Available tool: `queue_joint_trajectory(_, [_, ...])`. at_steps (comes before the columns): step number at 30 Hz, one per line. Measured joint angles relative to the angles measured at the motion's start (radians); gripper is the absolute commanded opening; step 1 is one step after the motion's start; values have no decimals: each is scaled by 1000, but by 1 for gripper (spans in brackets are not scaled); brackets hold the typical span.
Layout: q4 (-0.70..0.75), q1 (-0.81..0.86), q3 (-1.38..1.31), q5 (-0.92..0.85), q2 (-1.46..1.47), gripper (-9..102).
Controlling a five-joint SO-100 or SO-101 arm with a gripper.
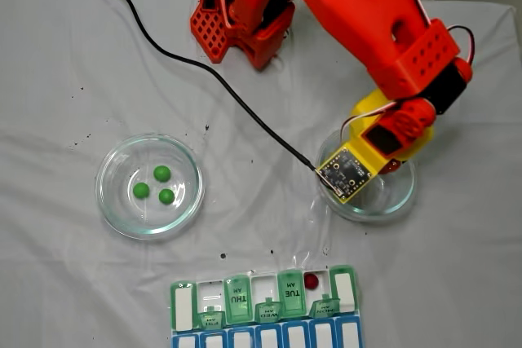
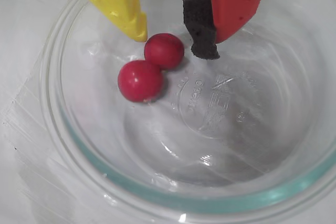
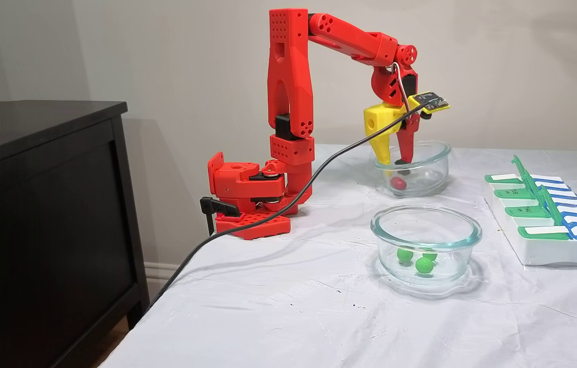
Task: Sort medicines into box.
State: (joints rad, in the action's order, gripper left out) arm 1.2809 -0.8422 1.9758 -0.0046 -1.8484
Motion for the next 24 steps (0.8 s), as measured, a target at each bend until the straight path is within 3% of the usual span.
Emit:
queue_joint_trajectory(11, [-2,0,-20,-9,61,18])
queue_joint_trajectory(16, [-14,0,8,-11,66,5])
queue_joint_trajectory(24, [-55,0,21,-44,69,0])
